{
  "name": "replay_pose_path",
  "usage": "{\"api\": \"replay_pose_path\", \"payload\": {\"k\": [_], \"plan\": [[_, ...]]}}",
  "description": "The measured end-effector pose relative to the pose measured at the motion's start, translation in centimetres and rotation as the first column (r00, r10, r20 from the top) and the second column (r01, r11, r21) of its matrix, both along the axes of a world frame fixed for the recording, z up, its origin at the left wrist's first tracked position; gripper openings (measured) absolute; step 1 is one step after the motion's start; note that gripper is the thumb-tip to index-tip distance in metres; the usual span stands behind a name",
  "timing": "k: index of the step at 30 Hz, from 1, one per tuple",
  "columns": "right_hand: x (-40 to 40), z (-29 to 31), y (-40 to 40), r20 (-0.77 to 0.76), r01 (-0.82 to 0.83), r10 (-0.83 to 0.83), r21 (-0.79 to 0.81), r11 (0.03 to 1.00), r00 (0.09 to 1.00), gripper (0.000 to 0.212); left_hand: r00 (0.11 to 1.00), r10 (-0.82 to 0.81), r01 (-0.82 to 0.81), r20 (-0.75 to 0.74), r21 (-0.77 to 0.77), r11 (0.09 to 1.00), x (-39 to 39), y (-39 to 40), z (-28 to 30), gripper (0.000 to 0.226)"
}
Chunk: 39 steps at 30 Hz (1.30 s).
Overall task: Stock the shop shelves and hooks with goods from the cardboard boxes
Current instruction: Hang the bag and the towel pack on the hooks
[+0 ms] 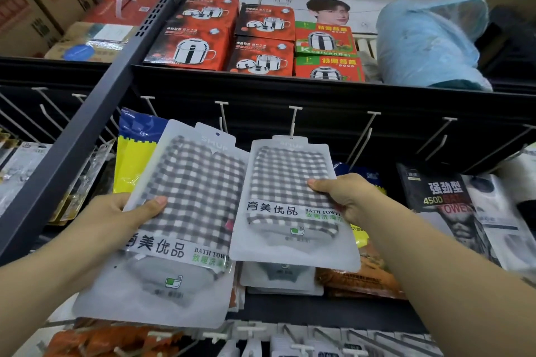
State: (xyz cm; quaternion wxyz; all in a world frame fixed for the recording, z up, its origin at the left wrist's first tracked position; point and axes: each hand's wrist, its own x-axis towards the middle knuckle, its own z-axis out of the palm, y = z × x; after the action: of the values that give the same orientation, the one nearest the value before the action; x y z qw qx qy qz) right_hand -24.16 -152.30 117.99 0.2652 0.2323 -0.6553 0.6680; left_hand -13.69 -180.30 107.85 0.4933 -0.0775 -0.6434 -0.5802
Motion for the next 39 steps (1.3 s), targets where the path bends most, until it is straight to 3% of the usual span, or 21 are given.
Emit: {"api": "replay_pose_path", "payload": {"k": [6, 13, 23, 25, 26, 28, 29, 30, 32, 34, 36, 39], "plan": [[-3.4, -1.3, -0.7, -0.131, 0.289, -0.271, 0.138, 0.947, 0.954, 0.026, 0.998, 0.027, -0.024, -0.058, 0.044, 0.999, 1.0, -0.4, -0.3, 0.022], [-7.2, -2.1, -2.8, -0.084, 0.332, -0.322, 0.215, 0.918, 0.943, 0.049, 0.994, -0.075, 0.082, -0.083, 0.084, 0.993, 0.8, -0.4, -0.1, 0.021], [-10.7, -2.0, -3.5, 0.052, 0.36, -0.393, 0.305, 0.881, 0.918, 0.064, 0.984, -0.159, 0.166, -0.077, 0.104, 0.981, -0.9, -0.5, -0.2, 0.018], [-10.5, -2.7, -3.2, 0.064, 0.452, -0.493, 0.312, 0.836, 0.868, 0.067, 0.977, -0.204, 0.21, -0.059, 0.112, 0.971, -1.2, -0.4, -0.2, 0.019], [-10.2, -3.2, -3.0, 0.015, 0.554, -0.596, 0.351, 0.755, 0.803, 0.07, 0.974, -0.221, 0.225, -0.047, 0.109, 0.968, -1.3, -0.5, -0.1, 0.021], [-8.8, -4.2, -2.9, -0.221, 0.73, -0.703, 0.329, 0.598, 0.676, 0.068, 0.969, -0.245, 0.246, -0.022, 0.101, 0.964, -1.6, -0.2, -0.1, 0.024], [-7.5, -4.8, -3.0, -0.347, 0.748, -0.665, 0.257, 0.611, 0.662, 0.062, 0.967, -0.255, 0.255, -0.019, 0.097, 0.962, -1.8, 0.0, -0.1, 0.024], [-6.3, -5.2, -3.4, -0.421, 0.678, -0.563, 0.199, 0.708, 0.712, 0.055, 0.964, -0.264, 0.266, -0.026, 0.097, 0.959, -2.0, 0.3, -0.1, 0.022], [-3.1, -6.0, -4.4, -0.381, 0.344, -0.24, 0.234, 0.909, 0.893, 0.053, 0.958, -0.283, 0.287, -0.049, 0.095, 0.953, -2.4, 1.1, 0.1, 0.021], [-0.5, -6.6, -5.4, -0.204, 0.051, 0.022, 0.347, 0.936, 0.979, 0.062, 0.951, -0.302, 0.306, -0.061, 0.087, 0.948, -2.8, 2.1, 0.2, 0.021], [0.7, -6.9, -5.6, -0.097, -0.1, 0.141, 0.348, 0.932, 0.985, 0.048, 0.945, -0.317, 0.324, -0.083, 0.093, 0.942, -3.2, 3.1, 0.4, 0.019], [1.2, -7.1, -5.0, -0.1, -0.131, 0.161, 0.25, 0.959, 0.982, 0.033, 0.935, -0.342, 0.35, -0.094, 0.081, 0.933, -3.3, 4.5, 0.5, 0.02]]}}
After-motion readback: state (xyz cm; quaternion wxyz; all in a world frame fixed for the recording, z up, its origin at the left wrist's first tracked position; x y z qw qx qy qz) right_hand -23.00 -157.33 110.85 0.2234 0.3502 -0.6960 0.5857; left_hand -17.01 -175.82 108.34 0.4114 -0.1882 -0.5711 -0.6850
